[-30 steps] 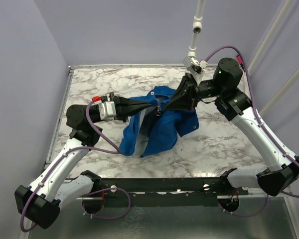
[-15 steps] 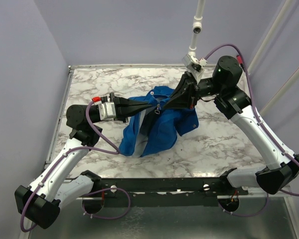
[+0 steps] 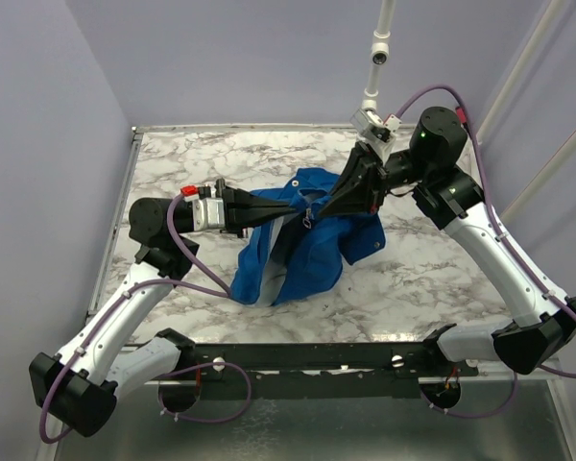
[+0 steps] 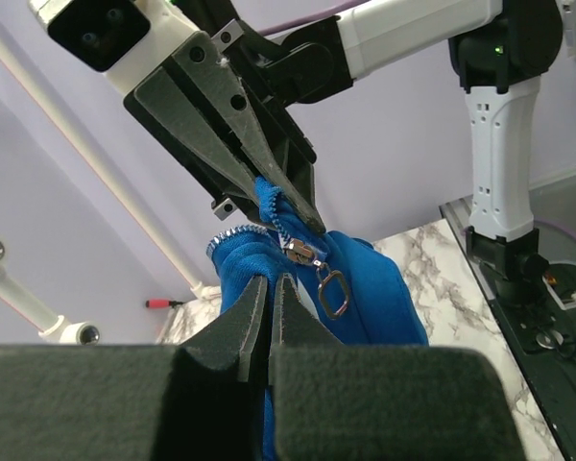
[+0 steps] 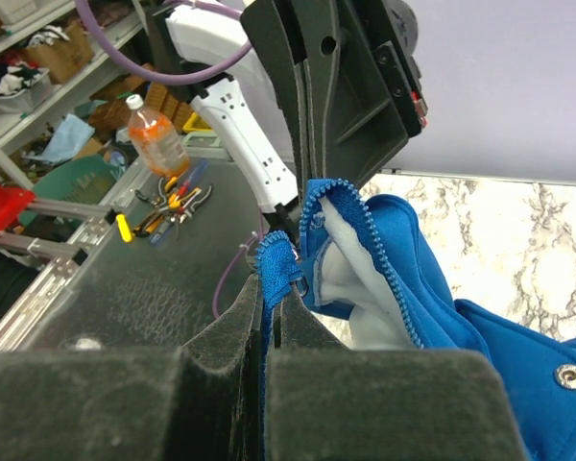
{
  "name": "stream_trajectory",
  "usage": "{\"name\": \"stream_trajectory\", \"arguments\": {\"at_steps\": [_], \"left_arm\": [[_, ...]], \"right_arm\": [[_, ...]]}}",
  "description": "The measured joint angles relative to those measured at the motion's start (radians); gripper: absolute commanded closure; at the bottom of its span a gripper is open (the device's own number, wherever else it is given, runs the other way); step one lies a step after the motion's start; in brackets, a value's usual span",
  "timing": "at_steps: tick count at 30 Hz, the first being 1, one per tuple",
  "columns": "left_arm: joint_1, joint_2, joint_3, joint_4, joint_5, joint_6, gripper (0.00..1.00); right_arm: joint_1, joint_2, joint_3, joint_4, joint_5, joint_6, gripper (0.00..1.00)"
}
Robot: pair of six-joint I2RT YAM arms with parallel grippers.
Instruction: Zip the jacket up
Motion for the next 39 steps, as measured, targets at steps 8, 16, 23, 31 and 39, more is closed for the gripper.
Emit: {"name": "stream_trajectory", "arguments": {"at_steps": [8,16,23,31,39], "left_arm": [[-0.006,0.029,0.045,0.000,0.081,-0.035,1.00],[-0.019,0.039,0.062,0.000,0.132,-0.071,1.00],[-0.026,0.046,0.071,0.000,0.143,-0.078,1.00],[-0.026,0.052,0.075,0.000,0.146,-0.081,1.00],[-0.026,0.054,0.075,0.000,0.146,-0.082,1.00]], "right_arm": [[0.000,0.000,-0.002,0.027,-0.068,0.014,0.99],[0.000,-0.001,-0.037,0.168,-0.129,0.105,0.99],[0.000,-0.001,-0.039,0.204,-0.137,0.127,0.99],[0.000,-0.003,-0.041,0.276,-0.124,0.171,0.99],[0.000,-0.039,-0.044,0.263,-0.051,0.126,0.99]]}}
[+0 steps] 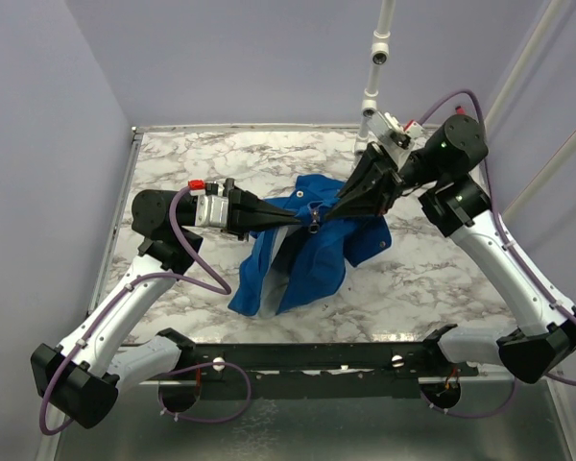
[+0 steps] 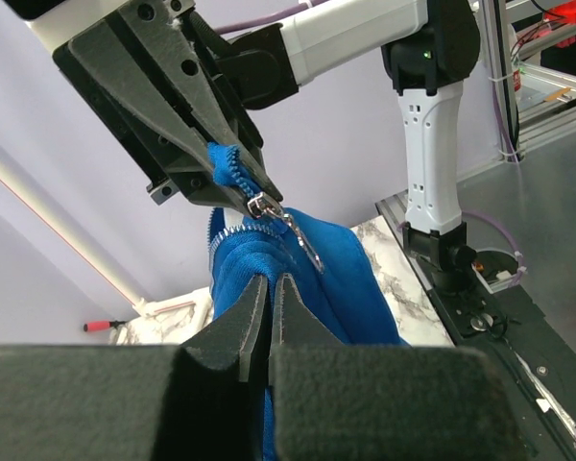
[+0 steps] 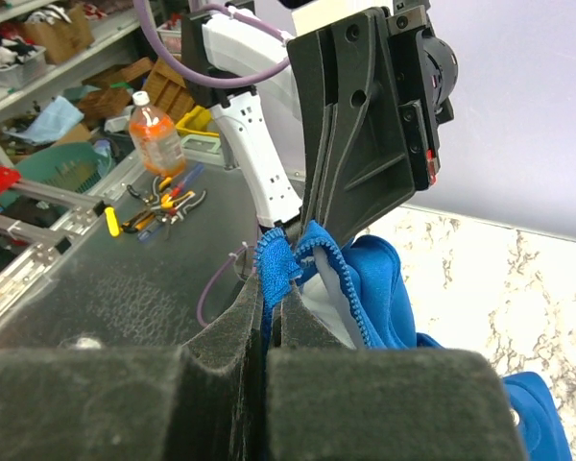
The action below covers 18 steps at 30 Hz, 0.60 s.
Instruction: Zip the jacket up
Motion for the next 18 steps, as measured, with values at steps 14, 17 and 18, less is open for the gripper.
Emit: {"name": "stream_trajectory", "arguments": {"at_steps": [14,17,18], "left_arm": [[0.000,0.000,0.000,0.016,-0.008,0.000,1.00],[0.000,0.000,0.000,0.021,-0.008,0.000,1.00],[0.000,0.000,0.000,0.023,-0.008,0.000,1.00]], "right_arm": [[0.000,-0.018,-0.009,-0.355,0.023,-0.240,0.99],[0.000,-0.011,-0.009,-0.388,0.031,-0.266,0.99],[0.000,-0.011,-0.009,-0.393,0.035,-0.271,0.99]]}}
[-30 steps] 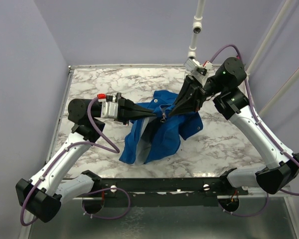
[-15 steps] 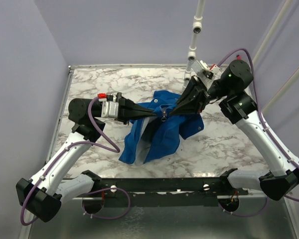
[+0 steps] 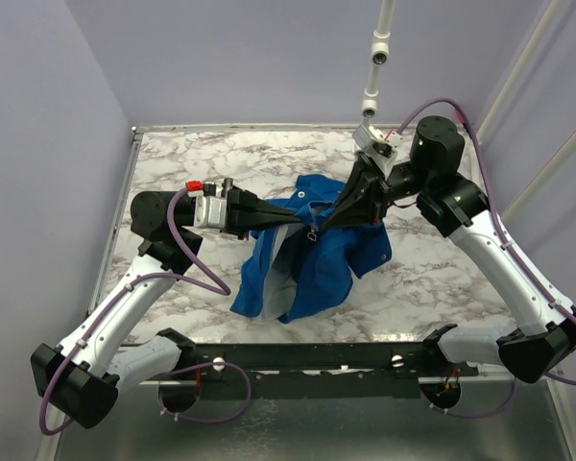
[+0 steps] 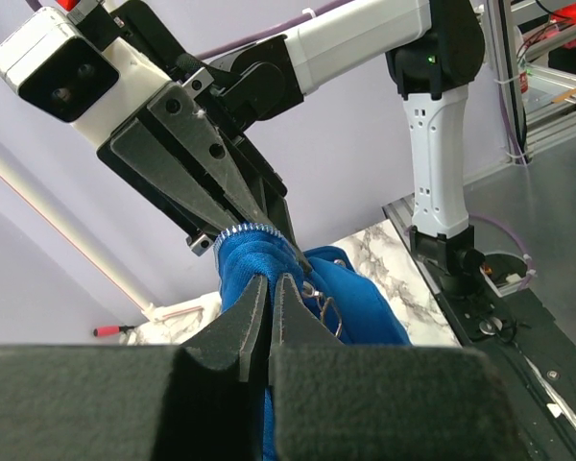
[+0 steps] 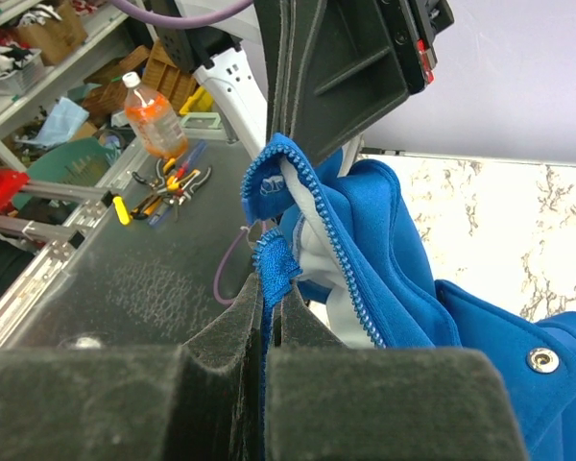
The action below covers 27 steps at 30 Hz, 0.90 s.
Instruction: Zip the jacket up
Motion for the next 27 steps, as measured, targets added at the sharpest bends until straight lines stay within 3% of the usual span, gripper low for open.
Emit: {"name": "stream_trajectory", "arguments": {"at_steps": [27], "left_arm": [[0.000,0.000,0.000,0.004,-0.004,-0.006,1.00]], "right_arm": [[0.000,-0.003,-0.005,0.064,-0.035,-0.013,0.99]]}}
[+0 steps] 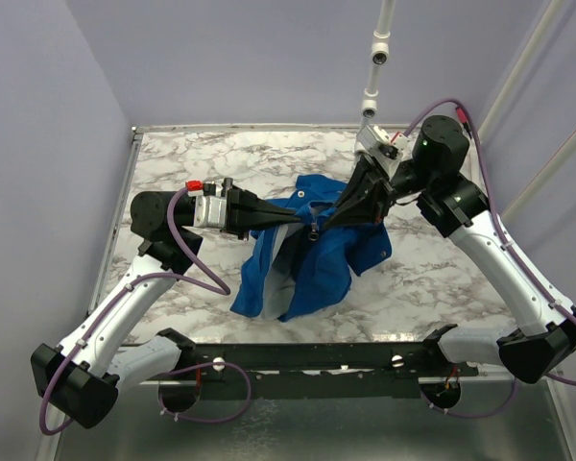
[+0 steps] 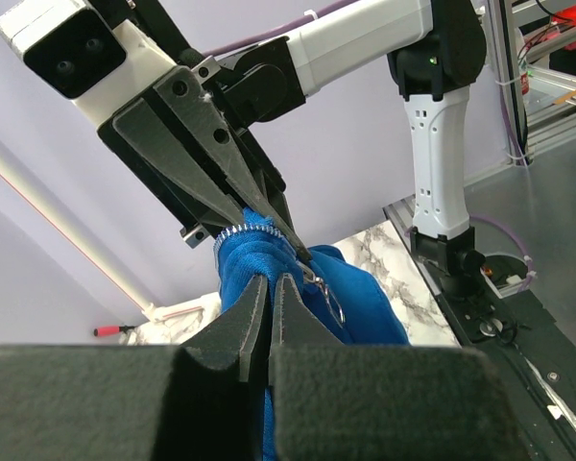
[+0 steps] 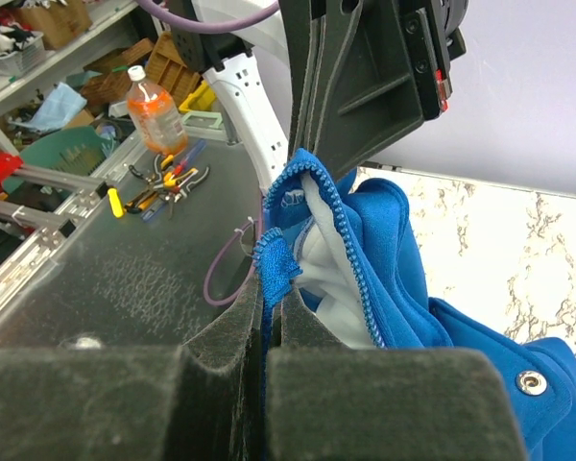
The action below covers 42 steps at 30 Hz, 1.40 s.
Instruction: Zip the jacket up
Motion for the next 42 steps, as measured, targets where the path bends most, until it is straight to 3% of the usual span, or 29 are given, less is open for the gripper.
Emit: {"name": "stream_trajectory", "arguments": {"at_steps": [42], "left_arm": [[-0.006,0.000,0.000,0.001,-0.007,0.003,1.00]], "right_arm": [[0.000,-0.019,-0.008,0.146,-0.025,0.107,0.99]]}}
